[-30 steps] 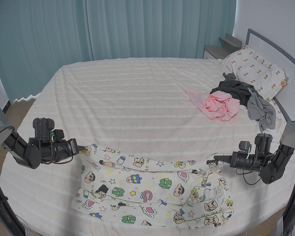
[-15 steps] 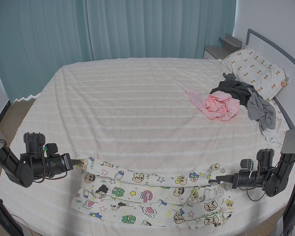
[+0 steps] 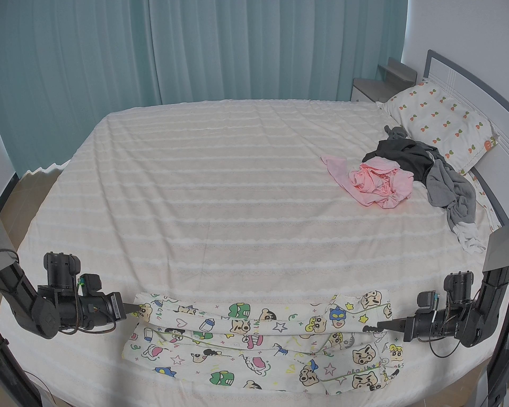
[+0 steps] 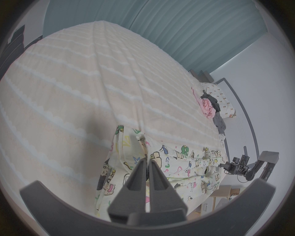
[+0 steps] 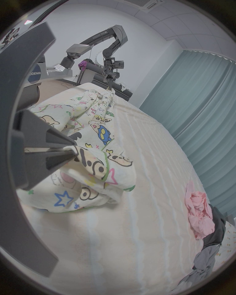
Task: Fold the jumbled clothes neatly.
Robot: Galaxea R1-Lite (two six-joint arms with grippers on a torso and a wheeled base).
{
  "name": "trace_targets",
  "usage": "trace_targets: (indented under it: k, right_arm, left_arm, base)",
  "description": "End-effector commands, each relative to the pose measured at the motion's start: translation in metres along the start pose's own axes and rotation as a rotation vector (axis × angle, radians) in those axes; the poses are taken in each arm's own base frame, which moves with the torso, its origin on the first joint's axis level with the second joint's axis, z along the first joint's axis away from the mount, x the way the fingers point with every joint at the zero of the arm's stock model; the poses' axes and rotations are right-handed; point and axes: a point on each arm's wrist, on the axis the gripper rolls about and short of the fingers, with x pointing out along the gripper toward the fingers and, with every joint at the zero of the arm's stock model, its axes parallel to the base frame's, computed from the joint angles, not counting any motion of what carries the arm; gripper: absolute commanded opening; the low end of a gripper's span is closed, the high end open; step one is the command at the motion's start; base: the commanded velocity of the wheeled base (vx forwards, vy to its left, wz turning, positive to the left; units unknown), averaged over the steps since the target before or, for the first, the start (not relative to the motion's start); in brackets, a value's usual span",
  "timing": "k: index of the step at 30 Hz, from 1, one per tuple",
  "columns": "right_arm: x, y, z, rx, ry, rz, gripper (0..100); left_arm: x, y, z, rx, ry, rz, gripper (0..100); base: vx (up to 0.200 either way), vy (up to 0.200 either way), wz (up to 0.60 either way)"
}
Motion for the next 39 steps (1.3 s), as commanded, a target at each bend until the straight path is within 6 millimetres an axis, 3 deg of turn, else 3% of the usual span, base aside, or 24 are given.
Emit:
trace_targets:
  k: [1,22,23,25,26,34,39]
  right_arm:
    - [0.002,-0.003,-0.011,0.022,0.042,-0.005,0]
    - [-0.006,0.001,-0.027,0.042,0.095,-0.013,0]
    - [-0.006,0.001,-0.028,0.040,0.096,-0.013,0]
    - [-0.006,0.001,-0.028,0.042,0.096,-0.013,0]
    - [-0.006,0.001,-0.028,0.042,0.096,-0.014,100]
    - [-0.017,-0.002,-0.027,0.040,0.046,-0.068,100]
    - [-0.038,-0.009,-0.018,0.009,-0.097,-0.134,100]
  left_arm:
    - [0.010,0.013,-0.015,-0.025,0.061,0.024,0]
    - [0.014,0.029,-0.037,-0.070,0.101,-0.017,0]
    - [0.014,0.030,-0.038,-0.074,0.107,-0.019,100]
    - [0.014,0.030,-0.038,-0.078,0.109,-0.018,100]
    - [0.015,0.030,-0.038,-0.080,0.110,-0.018,100]
    - [0.008,0.040,-0.035,-0.129,0.080,-0.001,100]
    - [-0.006,0.046,-0.026,-0.322,0.055,-0.124,100]
  base:
    - [0.000,0.000,0.00]
    - [0.000,0.000,0.00]
    - [0.000,0.000,0.00]
    - [0.000,0.000,0.00]
    - [0.000,0.000,0.00]
    - [0.000,0.000,0.00]
    - [0.000,0.000,0.00]
